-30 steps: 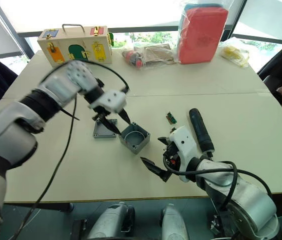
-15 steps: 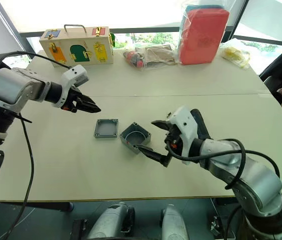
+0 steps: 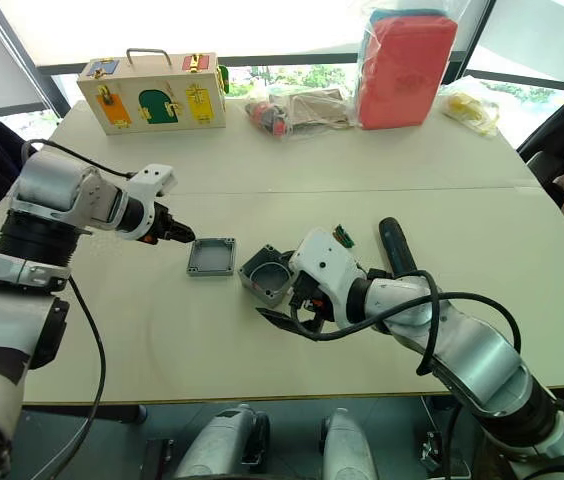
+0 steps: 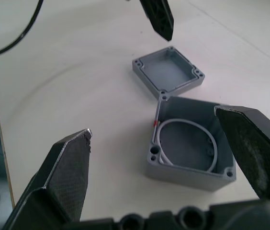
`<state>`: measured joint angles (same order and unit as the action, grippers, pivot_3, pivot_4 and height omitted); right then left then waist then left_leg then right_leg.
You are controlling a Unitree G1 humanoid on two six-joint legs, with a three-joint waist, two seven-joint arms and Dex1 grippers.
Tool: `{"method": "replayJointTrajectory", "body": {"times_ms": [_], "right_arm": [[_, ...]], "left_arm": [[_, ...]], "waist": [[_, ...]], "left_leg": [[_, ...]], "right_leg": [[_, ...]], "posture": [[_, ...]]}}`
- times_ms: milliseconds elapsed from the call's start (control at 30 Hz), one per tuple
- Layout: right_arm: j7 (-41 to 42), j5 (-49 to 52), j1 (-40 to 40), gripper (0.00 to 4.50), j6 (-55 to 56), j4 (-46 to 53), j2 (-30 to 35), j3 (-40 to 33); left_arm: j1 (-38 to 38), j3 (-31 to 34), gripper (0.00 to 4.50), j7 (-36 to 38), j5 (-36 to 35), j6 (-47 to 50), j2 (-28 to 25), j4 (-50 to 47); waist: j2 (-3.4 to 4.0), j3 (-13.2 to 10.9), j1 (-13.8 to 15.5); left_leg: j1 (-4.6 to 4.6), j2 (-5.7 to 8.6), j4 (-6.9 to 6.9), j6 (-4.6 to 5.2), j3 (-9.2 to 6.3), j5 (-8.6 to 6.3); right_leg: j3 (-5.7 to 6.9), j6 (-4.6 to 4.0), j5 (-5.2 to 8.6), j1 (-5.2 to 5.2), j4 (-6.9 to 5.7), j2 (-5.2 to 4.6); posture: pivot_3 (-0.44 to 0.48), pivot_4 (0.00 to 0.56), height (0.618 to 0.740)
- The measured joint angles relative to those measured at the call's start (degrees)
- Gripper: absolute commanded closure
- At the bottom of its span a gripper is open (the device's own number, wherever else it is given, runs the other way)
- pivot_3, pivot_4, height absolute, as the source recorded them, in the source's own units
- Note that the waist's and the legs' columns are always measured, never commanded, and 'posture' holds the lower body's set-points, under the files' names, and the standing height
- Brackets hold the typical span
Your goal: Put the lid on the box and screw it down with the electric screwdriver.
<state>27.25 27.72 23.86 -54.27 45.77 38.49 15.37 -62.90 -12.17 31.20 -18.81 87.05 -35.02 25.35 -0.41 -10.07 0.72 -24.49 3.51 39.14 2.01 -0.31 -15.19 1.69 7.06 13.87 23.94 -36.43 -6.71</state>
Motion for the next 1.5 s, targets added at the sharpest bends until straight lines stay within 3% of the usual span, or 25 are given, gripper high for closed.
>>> {"method": "replayJointTrajectory", "body": {"times_ms": [167, 300, 400, 533, 567, 767, 900, 1000, 1067, 1133, 1233, 1400, 1500], "right_arm": [[-2.55, -2.54, 0.1, 0.0, -0.36, -0.03, -2.65, 1.88], [-4.2, -4.42, -0.77, 0.0, -0.47, -0.02, -3.79, 2.74], [-5.33, -5.18, -1.72, 0.0, -0.89, 0.08, -4.45, 2.74], [-6.51, -6.25, -2.67, 0.0, -1.76, 0.26, -4.92, 2.5], [-6.67, -6.35, -2.7, 0.0, -1.82, 0.26, -4.96, 2.36], [-6.59, -6.78, -2.78, 0.0, -2.2, 0.11, -5.4, 1.57], [-6.76, -3.19, -3.88, 0.0, -2.25, -2.91, -11.62, -5.97], [-7.13, 1.49, -2.6, 0.0, -2.71, -5.49, -16.67, -12.61], [-9.35, 7.18, 2.14, 0.0, -3.71, -11.0, -24.79, -19.53], [-11.32, 10.66, 7.28, 0.0, -4.78, -17.05, -28.84, -23.53], [-12.48, 11.93, 11.73, 0.0, -5.94, -24.39, -29.3, -25.08], [-13.97, 14.68, 20.12, 0.0, -8.24, -32.33, -30.7, -26.28], [-14.19, 16.13, 20.59, 0.0, -9.56, -33.75, -30.54, -27.32]], "left_arm": [[-0.49, 0.62, 2.09, -1.68, 0.84, 0.21, 5.04, 3.8], [-1.07, -0.58, 2.09, -1.56, 1.6, -0.5, 5.96, 5.04], [-1.54, -1.94, 2.78, -1.58, 2.7, -1.52, 6.46, 6.16], [-2.21, -2.34, 4.3, -2.05, 4.22, -1.76, 7.12, 7.4], [-2.32, -2.32, 4.45, -2.06, 4.41, -1.45, 7.13, 7.37], [-1.37, -0.16, 4.45, -3.77, 5.09, 0.24, 8.23, 5.68], [0.8, 4.37, 4.45, -4.75, 5.05, -2.23, 8.01, 4.67], [2.62, 6.96, 4.45, -4.56, 4.79, -8.95, 8.01, 4.1], [4.98, 13.28, 4.45, -3.42, 3.89, -22.38, 7.18, 2.86], [6.67, 19.27, 4.45, -1.26, 1.23, -33.02, 7.11, -1.17], [6.69, 24.66, 4.45, -0.68, -1.42, -40.77, 7.88, -6.9], [10.05, 22.86, 4.45, -0.96, -2.21, -45.27, 13.55, -11.13], [12.09, 20.85, 4.45, 0.0, -2.35, -45.41, 14.75, -12.46]], "waist": [[-0.03, 0.02, 0.04], [-0.02, 0.03, -0.08], [-0.02, 0.07, 0.03], [-0.02, 0.14, 0.11], [-0.01, 0.16, 0.11], [0.02, 0.23, 0.23], [0.0, 0.26, 0.15], [-0.03, 0.24, 0.18], [-0.13, 0.18, -0.18], [-0.13, 0.18, -0.43], [-0.11, 0.19, -0.13], [-0.11, 0.19, -0.13], [-0.11, 0.19, -0.38]], "left_leg": [[-0.01, 0.1, 0.0, -0.02, 0.0, 0.01], [0.0, 0.1, -0.05, -0.08, 0.02, 0.04], [0.02, 0.09, -0.05, -0.1, 0.01, 0.05], [0.04, 0.1, -0.04, -0.09, 0.01, 0.05], [0.05, 0.11, -0.04, -0.09, 0.01, 0.04], [0.13, 0.11, -0.04, 0.03, -0.02, -0.02], [0.14, 0.11, -0.04, -0.06, -0.03, 0.03], [0.07, 0.1, -0.04, -0.2, -0.05, 0.1], [-0.09, 0.08, -0.15, -0.34, -0.01, 0.16], [-0.12, 0.07, -0.33, -0.43, 0.0, 0.2], [-0.12, 0.11, -0.57, -0.46, 0.0, 0.21], [-0.12, 0.21, -0.44, -0.45, 0.02, 0.22], [-0.12, 0.21, -0.46, -0.45, 0.03, 0.22]], "right_leg": [[-0.02, 0.0, 0.0, -0.01, -0.01, -0.09], [-0.06, 0.0, 0.0, 0.07, -0.07, -0.08], [-0.06, 0.0, 0.0, 0.07, -0.13, -0.08], [-0.06, 0.0, 0.0, 0.04, -0.15, -0.09], [-0.06, -0.01, 0.0, 0.03, -0.14, -0.09], [-0.04, 0.0, 0.0, -0.07, -0.14, -0.11], [-0.04, -0.01, 0.0, -0.06, -0.16, -0.11], [-0.04, -0.02, -0.01, 0.05, -0.2, -0.12], [-0.15, -0.08, -0.04, 0.36, -0.21, -0.12], [-0.19, -0.11, -0.05, 0.5, -0.22, -0.13], [-0.17, -0.12, -0.06, 0.51, -0.21, -0.15], [-0.18, -0.11, -0.06, 0.49, -0.38, -0.2], [-0.18, -0.11, -0.06, 0.52, -0.41, -0.19]], "posture": [[0.0, 0.15, 0.74], [0.0, 0.15, 0.74], [0.0, 0.15, 0.74], [0.0, 0.15, 0.74], [0.0, 0.15, 0.74], [0.0, 0.15, 0.74], [0.0, 0.15, 0.74], [0.0, 0.15, 0.74], [0.0, 0.15, 0.74], [0.0, 0.15, 0.74], [0.0, 0.15, 0.74], [0.0, 0.15, 0.74], [0.0, 0.15, 0.74]]}}
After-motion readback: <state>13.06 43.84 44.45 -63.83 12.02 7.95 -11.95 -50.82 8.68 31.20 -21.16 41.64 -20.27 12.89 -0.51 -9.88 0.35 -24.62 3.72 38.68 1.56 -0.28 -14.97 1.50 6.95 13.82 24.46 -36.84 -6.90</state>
